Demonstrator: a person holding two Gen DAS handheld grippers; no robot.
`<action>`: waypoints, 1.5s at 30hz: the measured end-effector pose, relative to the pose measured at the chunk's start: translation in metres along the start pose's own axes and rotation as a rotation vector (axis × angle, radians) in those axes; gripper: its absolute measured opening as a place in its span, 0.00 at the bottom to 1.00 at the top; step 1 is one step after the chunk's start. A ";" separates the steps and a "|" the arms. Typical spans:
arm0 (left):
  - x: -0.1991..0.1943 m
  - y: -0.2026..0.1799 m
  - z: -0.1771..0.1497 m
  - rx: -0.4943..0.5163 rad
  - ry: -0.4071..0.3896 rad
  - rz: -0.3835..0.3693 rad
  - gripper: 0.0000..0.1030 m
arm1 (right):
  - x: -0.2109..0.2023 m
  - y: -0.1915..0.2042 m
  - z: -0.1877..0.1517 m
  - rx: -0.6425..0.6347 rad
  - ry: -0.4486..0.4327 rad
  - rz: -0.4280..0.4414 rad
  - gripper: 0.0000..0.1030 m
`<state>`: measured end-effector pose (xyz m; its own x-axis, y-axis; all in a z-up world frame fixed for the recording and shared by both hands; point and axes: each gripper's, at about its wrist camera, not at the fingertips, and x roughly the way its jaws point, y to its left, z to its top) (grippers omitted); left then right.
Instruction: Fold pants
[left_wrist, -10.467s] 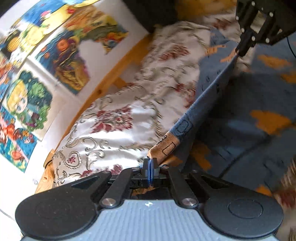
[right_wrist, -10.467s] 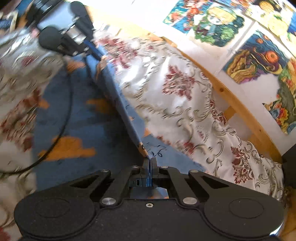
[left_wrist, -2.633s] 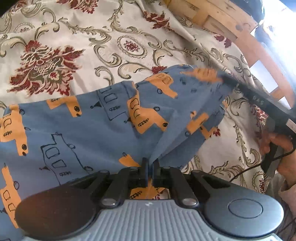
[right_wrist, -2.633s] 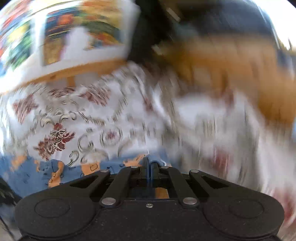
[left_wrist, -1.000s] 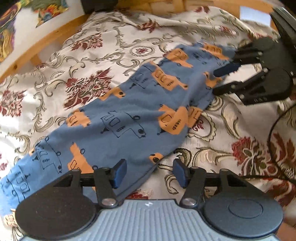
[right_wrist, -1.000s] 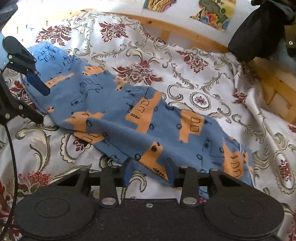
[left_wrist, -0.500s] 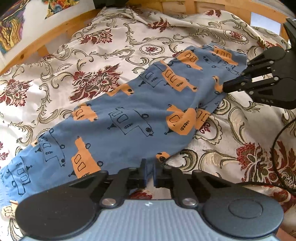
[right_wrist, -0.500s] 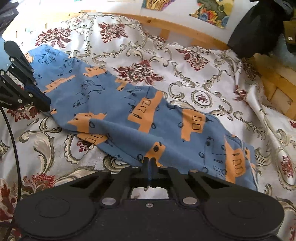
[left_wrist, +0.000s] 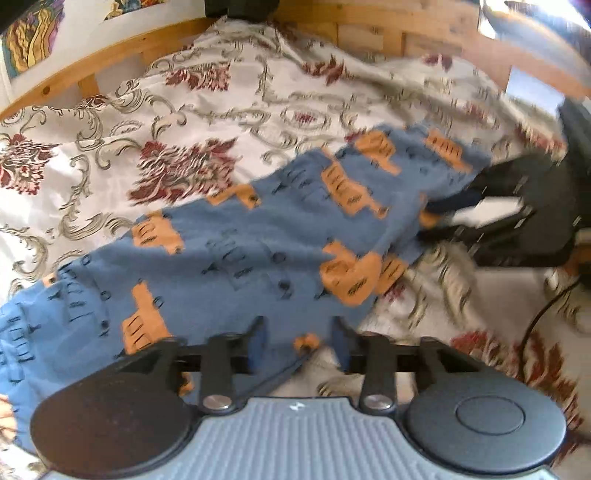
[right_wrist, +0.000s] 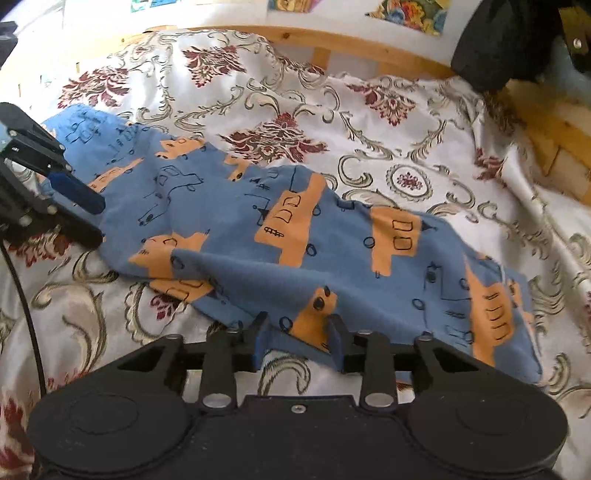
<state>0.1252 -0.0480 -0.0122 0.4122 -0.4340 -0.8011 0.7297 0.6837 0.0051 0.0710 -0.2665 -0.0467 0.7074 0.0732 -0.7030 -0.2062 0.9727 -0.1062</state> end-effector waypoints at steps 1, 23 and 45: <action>0.003 0.000 0.003 -0.012 -0.010 -0.022 0.49 | 0.002 0.000 0.000 0.000 0.003 0.003 0.36; 0.034 -0.029 0.009 0.108 0.092 -0.067 0.70 | -0.035 -0.005 -0.018 0.019 0.089 0.014 0.06; 0.043 -0.031 0.035 0.009 0.061 -0.090 0.83 | -0.049 -0.188 -0.063 1.096 -0.117 -0.015 0.24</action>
<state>0.1395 -0.1082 -0.0261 0.3111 -0.4567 -0.8334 0.7675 0.6380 -0.0632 0.0324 -0.4670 -0.0365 0.7762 0.0237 -0.6300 0.4738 0.6373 0.6077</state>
